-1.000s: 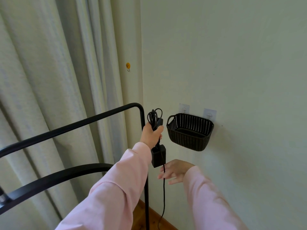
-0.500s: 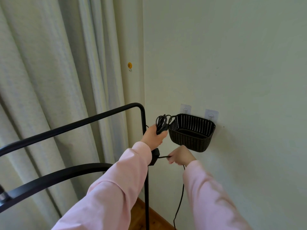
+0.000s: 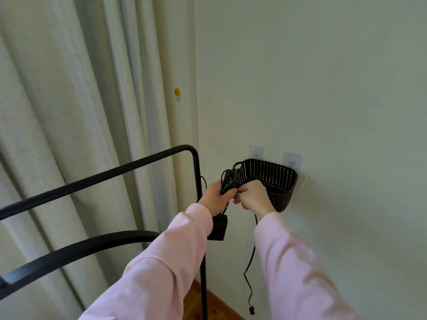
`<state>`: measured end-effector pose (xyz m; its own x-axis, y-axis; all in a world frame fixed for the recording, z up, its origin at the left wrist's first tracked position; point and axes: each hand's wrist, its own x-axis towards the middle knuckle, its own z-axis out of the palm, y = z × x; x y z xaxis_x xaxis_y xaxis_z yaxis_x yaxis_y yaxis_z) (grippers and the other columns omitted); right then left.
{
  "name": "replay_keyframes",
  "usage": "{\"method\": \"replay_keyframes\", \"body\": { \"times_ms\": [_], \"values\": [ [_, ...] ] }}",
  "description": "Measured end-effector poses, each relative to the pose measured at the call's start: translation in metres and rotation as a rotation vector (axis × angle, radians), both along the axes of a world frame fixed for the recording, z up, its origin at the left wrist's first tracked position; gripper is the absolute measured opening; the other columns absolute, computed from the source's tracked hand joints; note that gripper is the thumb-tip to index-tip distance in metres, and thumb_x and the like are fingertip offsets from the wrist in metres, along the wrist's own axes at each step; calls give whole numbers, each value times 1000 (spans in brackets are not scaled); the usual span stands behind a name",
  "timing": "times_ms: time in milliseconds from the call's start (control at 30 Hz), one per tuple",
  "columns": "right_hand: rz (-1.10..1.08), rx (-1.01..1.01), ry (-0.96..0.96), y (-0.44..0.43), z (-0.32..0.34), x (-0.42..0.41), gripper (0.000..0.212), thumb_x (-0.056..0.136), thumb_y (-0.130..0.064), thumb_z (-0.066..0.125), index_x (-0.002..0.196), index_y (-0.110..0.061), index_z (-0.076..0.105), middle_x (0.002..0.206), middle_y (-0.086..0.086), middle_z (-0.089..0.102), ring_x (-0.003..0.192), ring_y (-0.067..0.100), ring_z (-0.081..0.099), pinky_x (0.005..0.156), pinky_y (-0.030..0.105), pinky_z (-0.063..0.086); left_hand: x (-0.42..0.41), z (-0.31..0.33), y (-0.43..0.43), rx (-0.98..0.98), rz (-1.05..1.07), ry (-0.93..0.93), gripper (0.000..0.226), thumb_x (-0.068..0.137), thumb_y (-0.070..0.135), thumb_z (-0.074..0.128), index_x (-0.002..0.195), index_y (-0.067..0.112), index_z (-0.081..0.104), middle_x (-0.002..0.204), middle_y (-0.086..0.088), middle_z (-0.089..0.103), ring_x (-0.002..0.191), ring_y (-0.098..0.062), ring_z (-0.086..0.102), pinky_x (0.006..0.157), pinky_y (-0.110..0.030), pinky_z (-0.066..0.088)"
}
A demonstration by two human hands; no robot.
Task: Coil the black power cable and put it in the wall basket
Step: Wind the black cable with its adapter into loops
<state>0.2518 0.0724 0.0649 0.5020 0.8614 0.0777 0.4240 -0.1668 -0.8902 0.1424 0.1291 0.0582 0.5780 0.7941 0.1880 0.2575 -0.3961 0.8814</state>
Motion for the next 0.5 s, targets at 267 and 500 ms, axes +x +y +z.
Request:
{"method": "replay_keyframes", "body": {
  "times_ms": [267,500],
  "values": [
    [-19,74,167,0,-3,-1,15,69,8,58,67,3,72,67,21,65,52,16,46,49,23,36,1,1,2,23,-47,-77,5,91,13,50,91,8,52,70,1,58,62,-9,55,60,-14,48],
    [-131,165,215,1,-2,1,16,73,6,60,68,-7,69,63,7,62,63,18,55,66,32,49,2,7,-7,-21,-47,-86,4,92,14,49,89,12,46,67,0,52,55,-14,53,58,-24,47]
  ]
}}
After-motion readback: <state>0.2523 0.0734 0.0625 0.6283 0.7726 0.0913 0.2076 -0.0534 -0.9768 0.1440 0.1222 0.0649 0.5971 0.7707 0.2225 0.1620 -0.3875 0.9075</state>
